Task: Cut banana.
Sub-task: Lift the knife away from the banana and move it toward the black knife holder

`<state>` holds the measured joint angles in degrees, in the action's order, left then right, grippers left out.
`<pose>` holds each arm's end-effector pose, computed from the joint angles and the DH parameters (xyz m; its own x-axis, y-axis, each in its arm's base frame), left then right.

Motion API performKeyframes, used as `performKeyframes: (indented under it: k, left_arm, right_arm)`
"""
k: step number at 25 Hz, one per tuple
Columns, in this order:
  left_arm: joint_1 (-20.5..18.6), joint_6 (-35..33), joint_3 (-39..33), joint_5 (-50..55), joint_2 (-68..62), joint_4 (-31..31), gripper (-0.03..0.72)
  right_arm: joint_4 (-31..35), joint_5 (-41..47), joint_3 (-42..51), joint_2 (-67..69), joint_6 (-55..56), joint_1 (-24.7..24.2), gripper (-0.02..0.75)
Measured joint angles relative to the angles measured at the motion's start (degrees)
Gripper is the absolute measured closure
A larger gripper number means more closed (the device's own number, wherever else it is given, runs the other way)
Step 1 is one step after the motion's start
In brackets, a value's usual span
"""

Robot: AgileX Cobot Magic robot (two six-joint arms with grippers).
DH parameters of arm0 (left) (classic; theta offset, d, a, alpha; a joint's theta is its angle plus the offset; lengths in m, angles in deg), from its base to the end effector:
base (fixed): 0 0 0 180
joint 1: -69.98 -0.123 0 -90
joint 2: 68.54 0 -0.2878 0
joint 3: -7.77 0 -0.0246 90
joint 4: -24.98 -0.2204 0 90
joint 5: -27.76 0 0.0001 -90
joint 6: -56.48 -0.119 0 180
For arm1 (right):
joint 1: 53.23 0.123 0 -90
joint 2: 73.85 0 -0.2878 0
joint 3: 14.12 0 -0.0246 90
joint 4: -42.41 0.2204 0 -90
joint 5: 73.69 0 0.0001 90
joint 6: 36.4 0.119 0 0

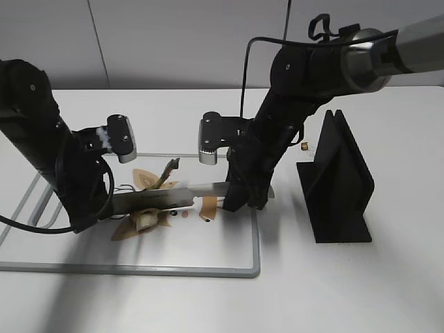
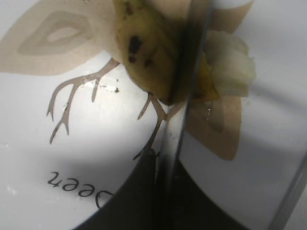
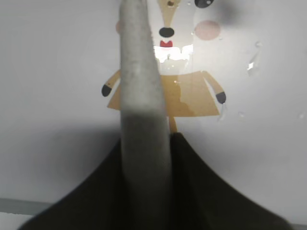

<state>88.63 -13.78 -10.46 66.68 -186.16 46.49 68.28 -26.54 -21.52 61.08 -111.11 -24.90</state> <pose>0.2936 -0.1280 0.1221 -0.2916 0.9210 -0.2584 0.9556 0.2925 -0.0360 0.3422 0.2278 0.1004 -0.0724 -0.9362 -0.3440 -0.9969 0.0573 0.0539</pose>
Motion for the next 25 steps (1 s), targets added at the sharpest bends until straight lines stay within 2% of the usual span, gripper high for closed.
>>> performKeyframes:
  k: [14,25]
  left_arm:
    - [0.0,0.12,1.16,1.65,-2.1,0.08,0.689]
    - [0.0,0.22,1.16,2.06,-2.14,0.33,0.689]
  right_arm:
    - [-1.37,6.13,-4.73,0.87,0.21,-0.04,0.568]
    - [-1.59,6.46,-5.7,3.55,0.05,-0.11,0.564]
